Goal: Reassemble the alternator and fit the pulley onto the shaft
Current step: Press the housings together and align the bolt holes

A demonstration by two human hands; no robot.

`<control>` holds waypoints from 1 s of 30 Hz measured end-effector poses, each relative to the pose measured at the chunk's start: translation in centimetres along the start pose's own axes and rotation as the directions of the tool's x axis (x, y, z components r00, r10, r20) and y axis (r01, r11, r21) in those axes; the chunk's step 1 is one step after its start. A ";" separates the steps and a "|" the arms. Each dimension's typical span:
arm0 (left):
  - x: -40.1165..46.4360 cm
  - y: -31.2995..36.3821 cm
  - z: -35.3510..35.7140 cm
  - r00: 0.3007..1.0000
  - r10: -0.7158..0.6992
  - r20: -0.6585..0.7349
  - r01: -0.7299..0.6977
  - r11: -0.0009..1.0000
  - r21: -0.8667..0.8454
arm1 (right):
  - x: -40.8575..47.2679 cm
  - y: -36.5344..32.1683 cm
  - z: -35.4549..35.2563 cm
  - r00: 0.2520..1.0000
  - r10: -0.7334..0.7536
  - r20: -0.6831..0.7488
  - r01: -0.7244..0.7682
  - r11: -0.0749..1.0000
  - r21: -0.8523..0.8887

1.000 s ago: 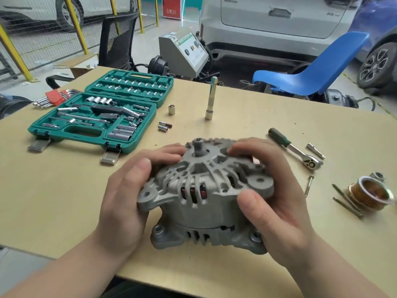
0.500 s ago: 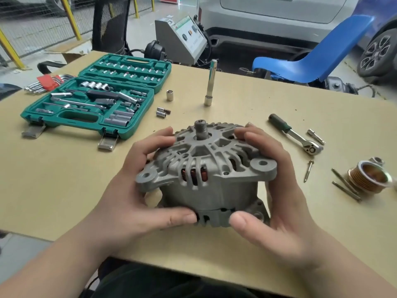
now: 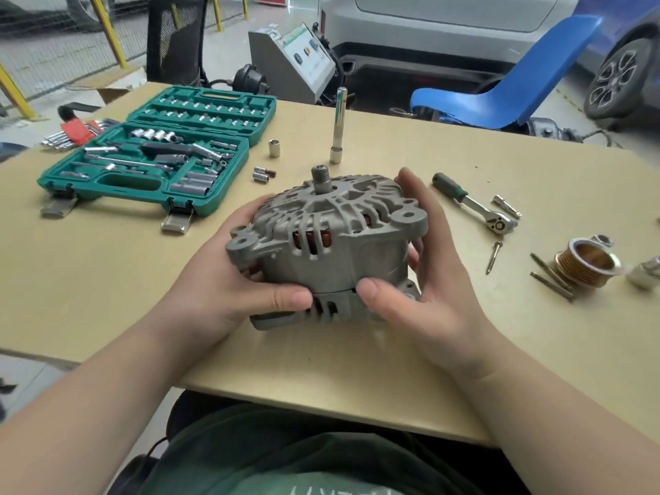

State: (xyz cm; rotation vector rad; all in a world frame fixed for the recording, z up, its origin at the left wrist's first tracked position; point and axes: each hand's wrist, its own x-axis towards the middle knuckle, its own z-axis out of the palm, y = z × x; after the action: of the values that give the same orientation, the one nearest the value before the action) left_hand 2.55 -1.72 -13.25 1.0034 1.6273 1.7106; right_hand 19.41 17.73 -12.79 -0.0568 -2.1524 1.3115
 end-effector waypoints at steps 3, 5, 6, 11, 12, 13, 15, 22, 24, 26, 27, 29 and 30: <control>1.1 0.1 0.2 1.000 -0.003 -0.028 0.003 1.000 0.002 | 0.9 0.4 -0.5 0.995 0.095 -0.004 -0.095 0.995 0.035; 2.1 0.5 0.5 0.999 -0.016 -0.035 0.016 1.000 -0.001 | 1.6 0.5 -0.8 0.988 0.155 -0.012 -0.155 0.987 0.045; 2.6 0.5 0.6 0.999 -0.020 -0.033 0.020 1.000 0.008 | 1.8 0.6 -1.0 0.984 0.179 -0.009 -0.179 0.983 0.047; 4.2 1.2 -1.4 0.985 -0.170 0.008 0.169 0.984 0.054 | 2.1 0.9 -1.2 0.961 0.275 -0.019 -0.272 0.958 0.097; 4.5 1.6 -2.4 0.974 -0.221 0.056 0.219 0.975 0.041 | 1.9 1.0 -1.1 0.957 0.290 -0.018 -0.287 0.953 0.098; 4.9 2.2 -3.4 0.958 -0.261 0.118 0.259 0.965 0.040 | 1.8 1.1 -1.0 0.950 0.312 -0.014 -0.310 0.946 0.092; 5.9 3.8 -4.9 0.926 -0.336 0.171 0.322 0.941 0.107 | 1.7 1.3 -0.9 0.932 0.362 -0.001 -0.360 0.929 0.091; 11.2 10.0 -2.5 0.938 -0.345 0.047 0.287 0.843 0.455 | 1.9 1.1 -1.7 0.901 0.433 0.029 -0.427 0.895 -0.129; 12.7 11.1 -0.1 0.957 -0.286 0.050 0.195 0.762 0.618 | 2.2 1.1 -2.9 0.892 0.447 0.069 -0.392 0.840 -0.374; 13.8 12.1 1.9 0.968 -0.239 0.074 0.116 0.691 0.713 | 2.3 1.6 -4.0 0.883 0.462 0.077 -0.313 0.704 -0.638; 14.3 12.4 2.7 0.969 -0.233 0.079 0.099 0.664 0.741 | 2.4 1.9 -4.4 0.885 0.461 0.061 -0.287 0.645 -0.708; 14.8 12.3 4.2 0.963 -0.247 0.108 0.066 0.603 0.795 | 2.6 2.4 -4.8 0.893 0.451 0.018 -0.289 0.602 -0.744; 14.8 11.9 4.9 0.960 -0.254 0.120 0.046 0.564 0.825 | 2.6 2.6 -4.8 0.888 0.461 0.001 -0.306 0.591 -0.746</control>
State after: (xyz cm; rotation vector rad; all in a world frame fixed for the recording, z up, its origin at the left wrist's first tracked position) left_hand -0.61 12.00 0.46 1.3409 2.3104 0.5997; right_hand 19.13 23.76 -12.10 -0.8026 -2.8263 0.5534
